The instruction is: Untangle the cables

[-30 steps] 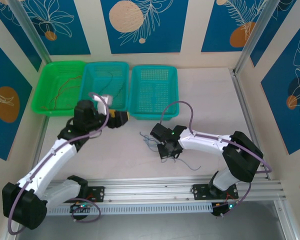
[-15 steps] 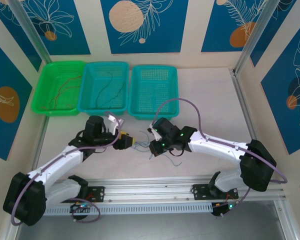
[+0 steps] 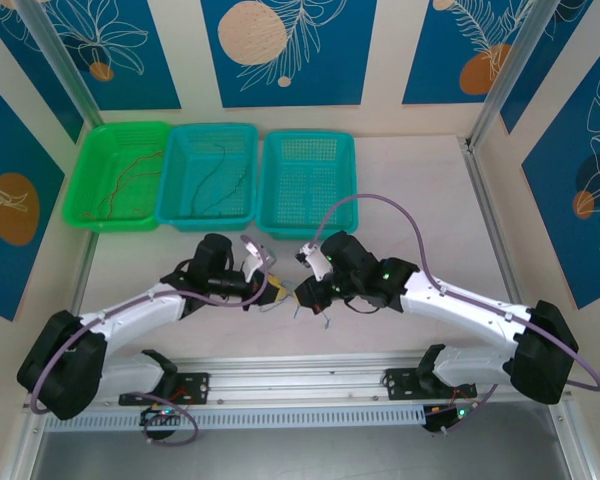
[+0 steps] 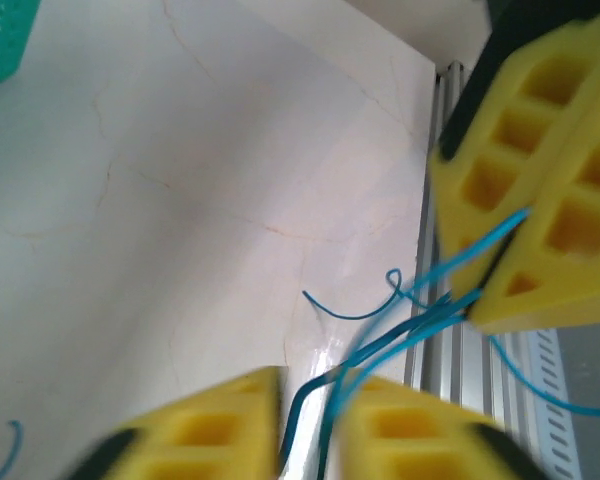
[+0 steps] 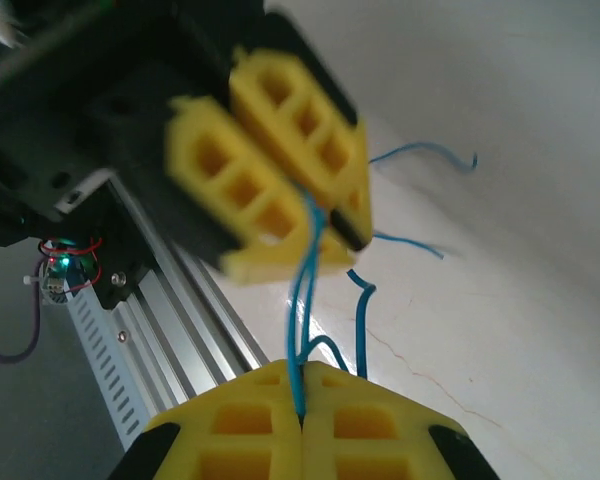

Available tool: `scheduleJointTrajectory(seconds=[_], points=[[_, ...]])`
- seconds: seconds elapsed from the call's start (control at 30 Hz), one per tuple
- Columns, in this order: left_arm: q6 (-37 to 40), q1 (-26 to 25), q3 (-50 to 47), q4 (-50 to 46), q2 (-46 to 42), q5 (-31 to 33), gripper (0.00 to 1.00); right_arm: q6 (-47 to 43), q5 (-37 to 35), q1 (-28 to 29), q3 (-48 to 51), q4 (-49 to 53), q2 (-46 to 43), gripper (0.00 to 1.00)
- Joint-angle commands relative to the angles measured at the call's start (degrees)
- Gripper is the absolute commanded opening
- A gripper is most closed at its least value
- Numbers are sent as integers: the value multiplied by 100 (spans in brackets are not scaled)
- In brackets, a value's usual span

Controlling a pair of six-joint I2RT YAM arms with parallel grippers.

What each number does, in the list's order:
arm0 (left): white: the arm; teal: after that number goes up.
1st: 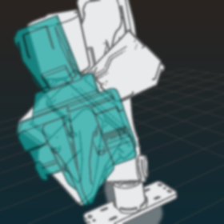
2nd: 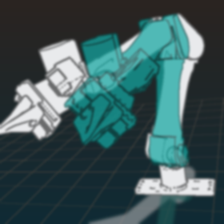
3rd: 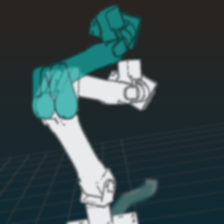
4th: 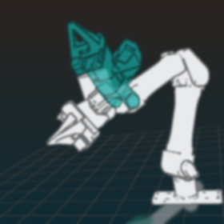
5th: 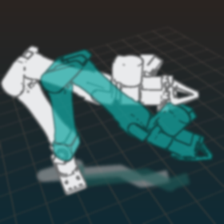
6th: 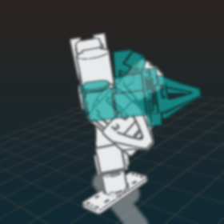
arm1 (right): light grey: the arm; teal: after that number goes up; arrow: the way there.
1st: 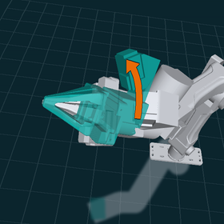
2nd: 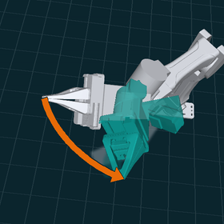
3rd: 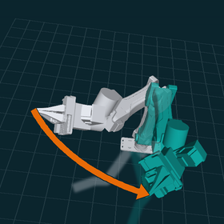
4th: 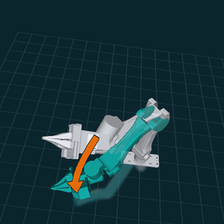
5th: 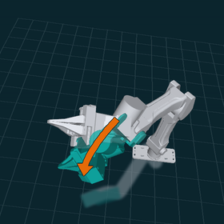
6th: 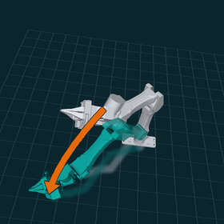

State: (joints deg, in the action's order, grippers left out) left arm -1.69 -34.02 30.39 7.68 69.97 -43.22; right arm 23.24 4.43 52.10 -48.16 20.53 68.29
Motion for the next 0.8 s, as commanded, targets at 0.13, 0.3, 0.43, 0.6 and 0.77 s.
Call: scheduleJointTrajectory(seconds=[0.13,0.3,0.43,0.6,0.77], points=[[-286,-56,-153,439,-634,1641,0,1031,-2602,-429,195,1290,-106,9],[-59,-40,-149,-201,-918,2042,0,1802,-2450,-1464,676,1588,-573,9],[-210,-37,-239,-241,-979,2191,0,1894,-1770,-2060,1101,1234,-1231,14],[-340,-35,-303,30,-916,2021,0,1667,-1301,-2238,1233,1046,-1759,4],[-321,-35,-261,30,-810,1992,0,1323,-787,-2217,1191,872,-1925,0]])
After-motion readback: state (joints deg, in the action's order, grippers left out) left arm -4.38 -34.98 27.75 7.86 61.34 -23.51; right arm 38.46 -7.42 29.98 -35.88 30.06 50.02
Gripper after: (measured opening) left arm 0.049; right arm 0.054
